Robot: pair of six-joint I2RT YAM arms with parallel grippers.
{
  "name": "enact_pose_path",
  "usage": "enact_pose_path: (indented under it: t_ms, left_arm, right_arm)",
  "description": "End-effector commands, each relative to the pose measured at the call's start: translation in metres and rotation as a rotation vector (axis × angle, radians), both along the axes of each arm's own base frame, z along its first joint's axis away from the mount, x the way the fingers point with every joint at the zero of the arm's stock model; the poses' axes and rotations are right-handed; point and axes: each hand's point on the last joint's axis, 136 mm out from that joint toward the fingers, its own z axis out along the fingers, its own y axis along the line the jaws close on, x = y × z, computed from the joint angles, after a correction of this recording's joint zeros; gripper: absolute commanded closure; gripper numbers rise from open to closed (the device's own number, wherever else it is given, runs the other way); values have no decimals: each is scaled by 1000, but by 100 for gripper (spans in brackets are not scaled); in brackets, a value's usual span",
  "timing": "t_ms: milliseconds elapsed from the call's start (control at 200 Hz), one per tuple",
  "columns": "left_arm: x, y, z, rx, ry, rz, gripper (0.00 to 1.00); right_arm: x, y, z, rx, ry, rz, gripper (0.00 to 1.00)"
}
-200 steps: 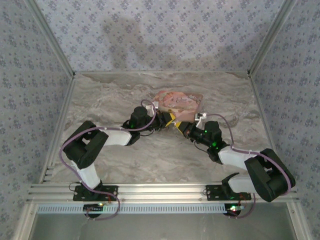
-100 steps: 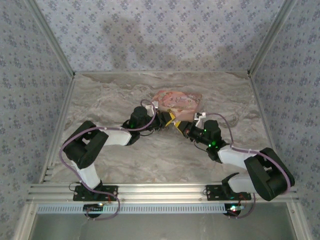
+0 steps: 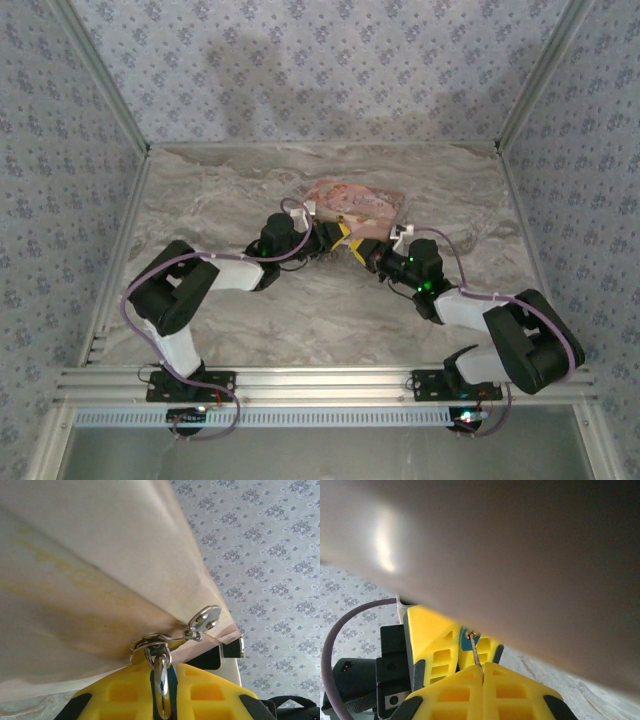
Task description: Unlock the padlock with the key
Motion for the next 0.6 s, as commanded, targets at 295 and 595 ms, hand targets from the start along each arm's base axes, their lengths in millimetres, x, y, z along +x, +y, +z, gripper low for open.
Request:
enact_pose_path:
  t_ms: [295, 595]
  left_arm:
    - [-38, -22, 21, -89, -33, -192, 100]
    - [-34, -22, 24, -101, -43, -172, 100]
  right_arm:
    - [28, -28, 15, 123, 68, -181, 100]
    - [17, -4, 10, 87, 73, -102, 100]
